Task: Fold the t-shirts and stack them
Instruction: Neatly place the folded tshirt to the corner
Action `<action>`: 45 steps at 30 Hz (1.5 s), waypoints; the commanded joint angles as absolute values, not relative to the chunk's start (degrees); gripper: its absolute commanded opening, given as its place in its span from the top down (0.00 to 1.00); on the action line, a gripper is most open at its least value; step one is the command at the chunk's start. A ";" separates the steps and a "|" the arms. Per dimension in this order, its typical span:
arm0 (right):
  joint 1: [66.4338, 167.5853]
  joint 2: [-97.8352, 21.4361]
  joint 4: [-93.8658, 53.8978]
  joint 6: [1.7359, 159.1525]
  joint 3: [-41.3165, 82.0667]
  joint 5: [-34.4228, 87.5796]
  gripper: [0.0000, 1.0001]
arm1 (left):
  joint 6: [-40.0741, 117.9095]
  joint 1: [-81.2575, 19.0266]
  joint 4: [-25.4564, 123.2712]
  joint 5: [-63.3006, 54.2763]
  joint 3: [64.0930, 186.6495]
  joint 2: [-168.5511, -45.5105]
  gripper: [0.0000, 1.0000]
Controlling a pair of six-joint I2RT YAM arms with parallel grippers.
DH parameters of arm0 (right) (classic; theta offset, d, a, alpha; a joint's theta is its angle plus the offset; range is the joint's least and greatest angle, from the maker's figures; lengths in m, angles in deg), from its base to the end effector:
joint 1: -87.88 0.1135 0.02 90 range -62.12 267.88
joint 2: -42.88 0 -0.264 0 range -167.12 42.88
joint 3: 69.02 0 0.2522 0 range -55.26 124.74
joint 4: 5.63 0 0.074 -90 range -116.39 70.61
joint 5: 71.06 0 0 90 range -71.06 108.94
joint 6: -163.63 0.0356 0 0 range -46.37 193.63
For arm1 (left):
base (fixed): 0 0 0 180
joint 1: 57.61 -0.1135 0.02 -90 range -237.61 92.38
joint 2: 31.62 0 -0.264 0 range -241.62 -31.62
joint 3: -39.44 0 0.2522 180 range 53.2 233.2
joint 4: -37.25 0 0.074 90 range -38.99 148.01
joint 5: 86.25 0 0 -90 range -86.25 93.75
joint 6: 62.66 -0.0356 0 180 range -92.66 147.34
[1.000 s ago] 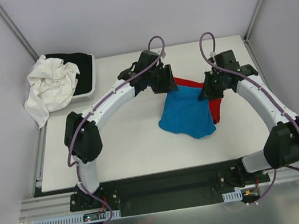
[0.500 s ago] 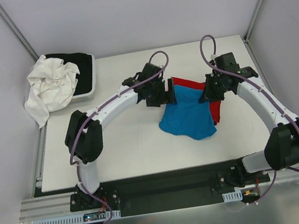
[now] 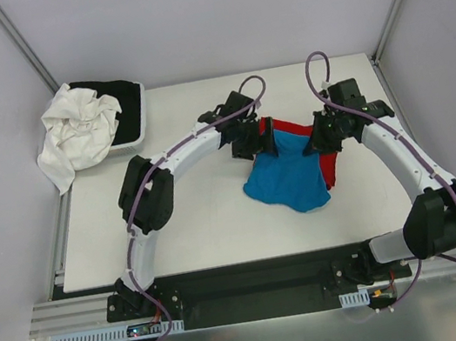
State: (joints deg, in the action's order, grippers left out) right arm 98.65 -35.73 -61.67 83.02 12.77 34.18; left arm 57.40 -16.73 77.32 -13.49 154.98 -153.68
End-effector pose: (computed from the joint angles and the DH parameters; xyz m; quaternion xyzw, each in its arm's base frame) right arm 0.2783 0.0625 0.2999 -0.0535 0.9390 0.1790 0.2888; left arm 0.3597 -0.3253 0.2301 0.1418 0.9093 -0.3256 0.2170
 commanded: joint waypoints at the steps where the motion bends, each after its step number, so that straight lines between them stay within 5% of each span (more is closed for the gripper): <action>1: 98.96 -34.29 -61.84 83.03 15.49 34.41 0.99 | 57.74 -16.75 75.27 -19.27 162.62 -155.02 0.18; 5: 99.04 -33.94 -61.84 82.86 15.14 34.49 0.99 | 58.80 -16.48 74.92 -19.89 164.91 -154.67 0.19; 8: 98.96 -33.59 -62.02 82.68 14.79 34.15 0.99 | 59.33 -16.48 74.30 -19.54 165.09 -153.36 0.32; 11: 99.04 -33.50 -62.02 82.68 14.79 34.14 0.99 | 59.68 -16.31 74.13 -19.19 164.74 -152.91 0.90; 12: 99.04 -33.58 -61.93 82.68 14.79 34.14 0.99 | 59.77 -16.31 74.13 -19.10 164.47 -152.83 1.00; 45: 96.32 -36.65 -62.90 81.63 20.59 30.62 0.99 | 58.10 -15.96 78.35 -13.13 168.95 -148.52 1.00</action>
State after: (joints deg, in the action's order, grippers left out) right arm 98.17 -34.68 -63.57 82.58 18.48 31.52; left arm 59.24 -16.34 78.28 -13.70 165.67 -147.85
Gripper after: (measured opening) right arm 0.072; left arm 0.020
